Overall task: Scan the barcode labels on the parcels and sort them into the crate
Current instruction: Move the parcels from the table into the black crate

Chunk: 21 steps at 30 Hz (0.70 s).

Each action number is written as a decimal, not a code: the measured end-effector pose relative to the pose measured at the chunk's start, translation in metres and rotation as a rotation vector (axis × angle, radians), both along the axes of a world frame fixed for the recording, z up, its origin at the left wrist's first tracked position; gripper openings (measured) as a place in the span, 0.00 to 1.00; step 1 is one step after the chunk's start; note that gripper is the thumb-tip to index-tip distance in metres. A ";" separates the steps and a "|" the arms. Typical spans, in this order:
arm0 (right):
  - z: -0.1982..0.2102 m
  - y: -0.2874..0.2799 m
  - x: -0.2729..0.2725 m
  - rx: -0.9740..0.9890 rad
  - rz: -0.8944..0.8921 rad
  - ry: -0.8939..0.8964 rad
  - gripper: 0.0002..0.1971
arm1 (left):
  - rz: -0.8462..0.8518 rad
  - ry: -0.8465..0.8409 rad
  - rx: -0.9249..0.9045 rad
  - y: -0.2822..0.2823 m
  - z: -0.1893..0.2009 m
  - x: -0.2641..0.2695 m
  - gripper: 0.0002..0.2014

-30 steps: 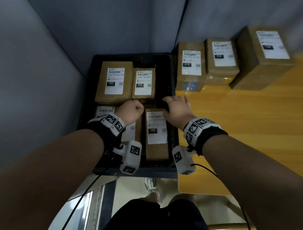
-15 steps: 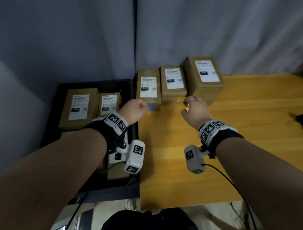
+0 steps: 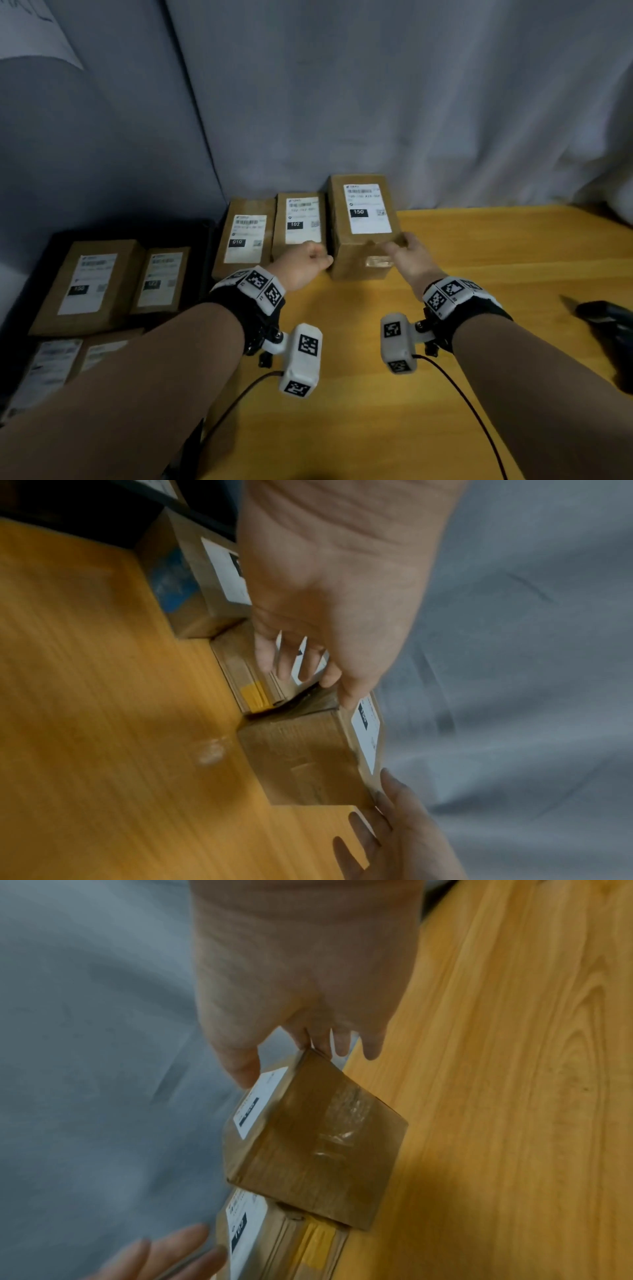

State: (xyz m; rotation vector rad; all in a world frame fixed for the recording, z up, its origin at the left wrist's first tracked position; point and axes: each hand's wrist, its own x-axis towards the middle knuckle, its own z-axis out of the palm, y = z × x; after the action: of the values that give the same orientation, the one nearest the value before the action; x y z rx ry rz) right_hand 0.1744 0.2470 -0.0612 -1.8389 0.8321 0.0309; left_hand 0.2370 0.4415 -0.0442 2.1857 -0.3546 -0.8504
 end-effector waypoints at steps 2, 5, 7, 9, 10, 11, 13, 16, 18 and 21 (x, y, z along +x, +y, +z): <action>-0.005 -0.006 0.002 0.071 -0.012 -0.015 0.25 | 0.019 0.064 0.032 -0.017 -0.002 0.004 0.31; -0.018 -0.011 0.003 0.186 -0.081 -0.029 0.24 | 0.086 0.154 0.007 -0.035 -0.007 0.006 0.33; -0.025 -0.015 -0.001 0.245 -0.140 -0.053 0.19 | 0.194 0.207 -0.070 -0.041 -0.012 0.006 0.31; -0.027 -0.017 -0.006 0.306 -0.209 -0.103 0.19 | 0.321 0.308 -0.195 -0.044 -0.016 0.002 0.27; -0.027 -0.017 -0.009 0.353 -0.239 -0.133 0.20 | 0.354 0.365 -0.259 -0.045 -0.017 0.000 0.26; -0.025 -0.016 -0.013 0.402 -0.257 -0.159 0.22 | 0.370 0.411 -0.311 -0.045 -0.016 -0.002 0.24; -0.017 -0.011 -0.021 0.443 -0.272 -0.238 0.22 | 0.378 0.426 -0.390 -0.045 -0.011 -0.006 0.18; 0.002 0.000 -0.033 0.392 -0.250 -0.446 0.20 | 0.354 0.409 -0.492 -0.034 0.002 -0.009 0.16; 0.018 0.013 -0.037 0.338 -0.193 -0.576 0.22 | 0.327 0.392 -0.546 -0.019 0.009 -0.010 0.19; 0.036 0.042 -0.033 0.312 0.008 -0.630 0.36 | 0.310 0.339 -0.584 0.016 0.020 -0.012 0.35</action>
State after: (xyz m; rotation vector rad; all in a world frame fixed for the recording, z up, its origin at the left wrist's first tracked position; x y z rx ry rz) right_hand 0.1418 0.2887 -0.0249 -1.4294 0.3493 -0.3759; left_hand 0.2248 0.4574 -0.0241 1.4770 -0.0726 -0.8006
